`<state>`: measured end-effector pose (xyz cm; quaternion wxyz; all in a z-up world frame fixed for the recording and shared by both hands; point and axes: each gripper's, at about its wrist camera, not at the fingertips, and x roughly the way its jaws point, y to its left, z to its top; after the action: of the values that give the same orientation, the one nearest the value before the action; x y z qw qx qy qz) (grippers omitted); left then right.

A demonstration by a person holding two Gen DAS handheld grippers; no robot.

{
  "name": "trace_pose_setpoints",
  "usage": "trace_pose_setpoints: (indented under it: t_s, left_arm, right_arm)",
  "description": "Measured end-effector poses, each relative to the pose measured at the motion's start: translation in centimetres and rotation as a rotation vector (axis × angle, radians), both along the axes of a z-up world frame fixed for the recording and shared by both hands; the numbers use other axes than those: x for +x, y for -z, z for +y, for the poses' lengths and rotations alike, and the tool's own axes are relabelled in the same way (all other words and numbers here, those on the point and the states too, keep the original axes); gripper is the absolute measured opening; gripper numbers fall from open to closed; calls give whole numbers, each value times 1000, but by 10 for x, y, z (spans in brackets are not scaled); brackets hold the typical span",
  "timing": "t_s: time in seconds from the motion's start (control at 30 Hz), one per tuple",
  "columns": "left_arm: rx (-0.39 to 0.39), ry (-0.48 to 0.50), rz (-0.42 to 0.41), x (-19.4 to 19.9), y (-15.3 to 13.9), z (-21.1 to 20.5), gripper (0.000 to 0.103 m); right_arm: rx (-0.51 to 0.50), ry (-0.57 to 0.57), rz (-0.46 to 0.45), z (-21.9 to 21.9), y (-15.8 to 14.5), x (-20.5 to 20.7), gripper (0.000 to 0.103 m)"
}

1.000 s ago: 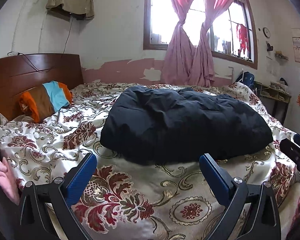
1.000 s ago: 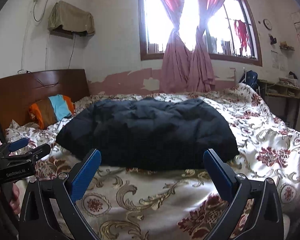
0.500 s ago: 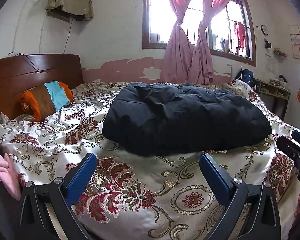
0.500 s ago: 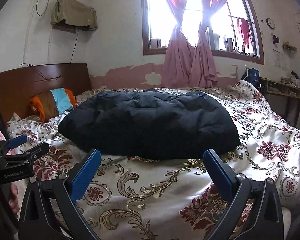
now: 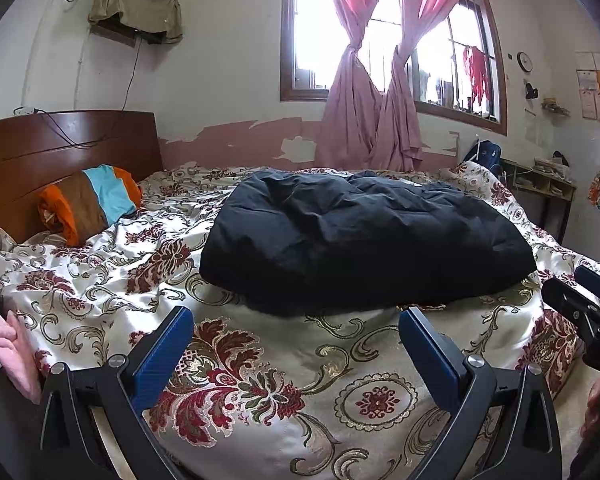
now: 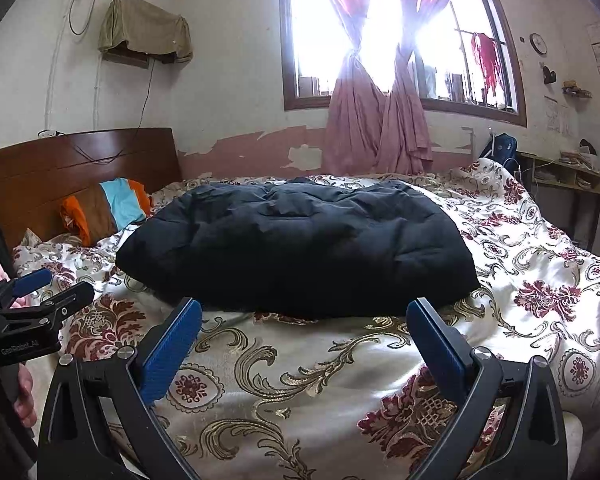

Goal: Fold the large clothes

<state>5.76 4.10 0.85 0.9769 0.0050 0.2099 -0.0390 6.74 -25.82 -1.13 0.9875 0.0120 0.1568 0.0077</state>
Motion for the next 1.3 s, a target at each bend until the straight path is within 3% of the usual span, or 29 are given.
trace_pose_setpoints:
  t_s: [0.5,1.3]
  left_arm:
    - [17,1,28,3,10,-3,103]
    - [18,0,27,3,11,-2,103]
  right_arm:
    - [2,12,54,0,16,7,101]
    - [12,21,31,-1,14,3,101]
